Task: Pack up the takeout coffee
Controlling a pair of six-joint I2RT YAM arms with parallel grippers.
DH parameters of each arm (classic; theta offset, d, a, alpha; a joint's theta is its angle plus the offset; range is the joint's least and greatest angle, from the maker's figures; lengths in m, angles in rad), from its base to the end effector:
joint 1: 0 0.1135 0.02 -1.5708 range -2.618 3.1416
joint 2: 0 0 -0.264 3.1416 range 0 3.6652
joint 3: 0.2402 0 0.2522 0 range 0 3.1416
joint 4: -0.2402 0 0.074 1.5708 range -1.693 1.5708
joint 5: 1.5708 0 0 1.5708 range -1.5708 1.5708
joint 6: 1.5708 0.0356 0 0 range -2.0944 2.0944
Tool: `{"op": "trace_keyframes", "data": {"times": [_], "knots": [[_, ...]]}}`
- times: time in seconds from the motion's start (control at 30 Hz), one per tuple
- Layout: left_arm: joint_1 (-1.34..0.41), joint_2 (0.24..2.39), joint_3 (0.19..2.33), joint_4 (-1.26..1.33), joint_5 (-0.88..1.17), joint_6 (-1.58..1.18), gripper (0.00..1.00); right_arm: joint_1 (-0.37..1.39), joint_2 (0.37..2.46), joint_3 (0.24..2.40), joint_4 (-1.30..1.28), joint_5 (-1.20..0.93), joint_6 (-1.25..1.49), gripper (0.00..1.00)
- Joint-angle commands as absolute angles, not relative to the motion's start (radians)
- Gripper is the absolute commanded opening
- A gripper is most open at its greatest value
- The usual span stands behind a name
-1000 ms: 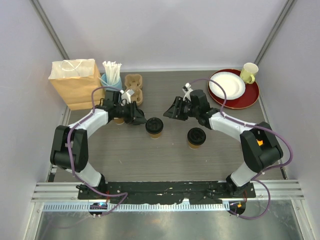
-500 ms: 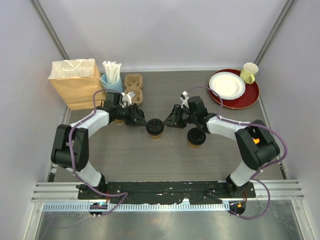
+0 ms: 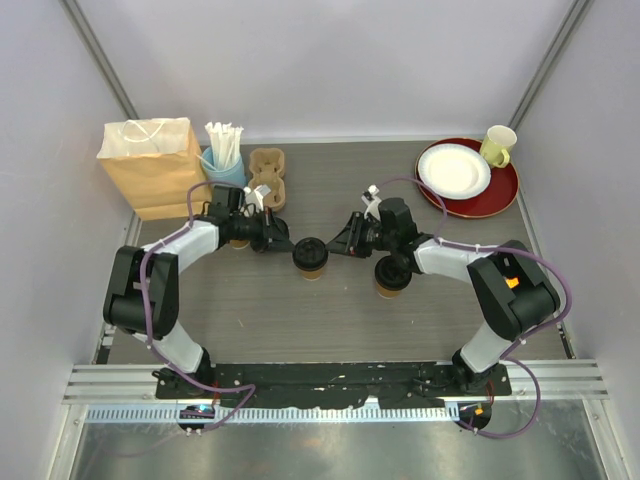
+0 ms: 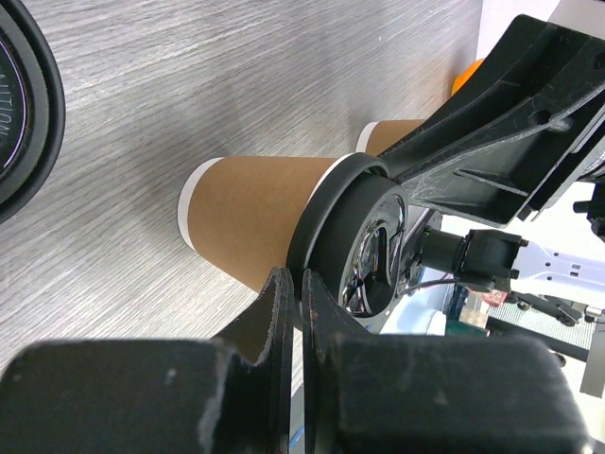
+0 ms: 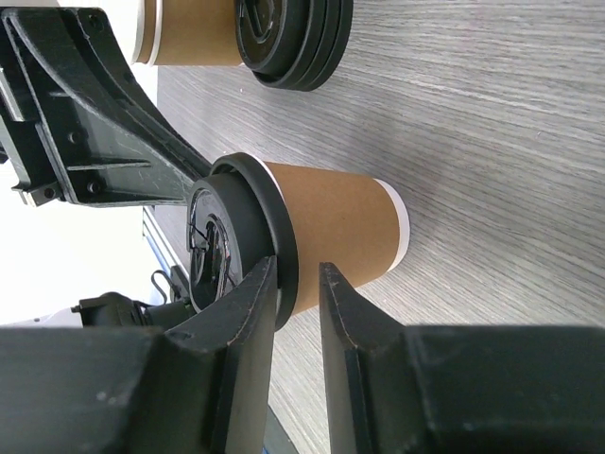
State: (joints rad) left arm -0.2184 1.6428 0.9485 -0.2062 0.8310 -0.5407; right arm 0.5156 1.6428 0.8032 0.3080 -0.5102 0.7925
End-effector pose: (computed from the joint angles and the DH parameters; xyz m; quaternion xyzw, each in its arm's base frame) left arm 0.3131 -0.0964 0.1894 -0.0076 0.8741 -0.4656 0.1383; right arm 0.2853 0.1817 0.1813 -0.0082 0.8492 0.4661 0.2480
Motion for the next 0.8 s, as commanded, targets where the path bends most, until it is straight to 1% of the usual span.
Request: {"op": "trace_keyframes", "data": {"times": [0.0,0.23,0.37,0.53,0.63,0.77], "knots": [[-0.229,1.693,0.905,-0.227,0.779,-0.532,0.01,0.525,1.660,0.753,0.302,-0.492,0.793,0.28],[-0.229,1.744,0.896,-0.235,0.761,-0.534,0.00,0.525,1.655,0.726,0.310,-0.476,0.793,0.21],[-0.230,1.758,0.891,-0.235,0.753,-0.537,0.00,0.526,1.663,0.703,0.324,-0.471,0.799,0.14],[-0.232,1.766,0.885,-0.235,0.736,-0.532,0.00,0.529,1.674,0.687,0.333,-0.462,0.798,0.08],[-0.232,1.785,0.885,-0.239,0.729,-0.531,0.00,0.529,1.686,0.687,0.331,-0.465,0.795,0.02],[-0.230,1.792,0.887,-0.245,0.719,-0.528,0.00,0.528,1.686,0.683,0.324,-0.454,0.785,0.01]]}}
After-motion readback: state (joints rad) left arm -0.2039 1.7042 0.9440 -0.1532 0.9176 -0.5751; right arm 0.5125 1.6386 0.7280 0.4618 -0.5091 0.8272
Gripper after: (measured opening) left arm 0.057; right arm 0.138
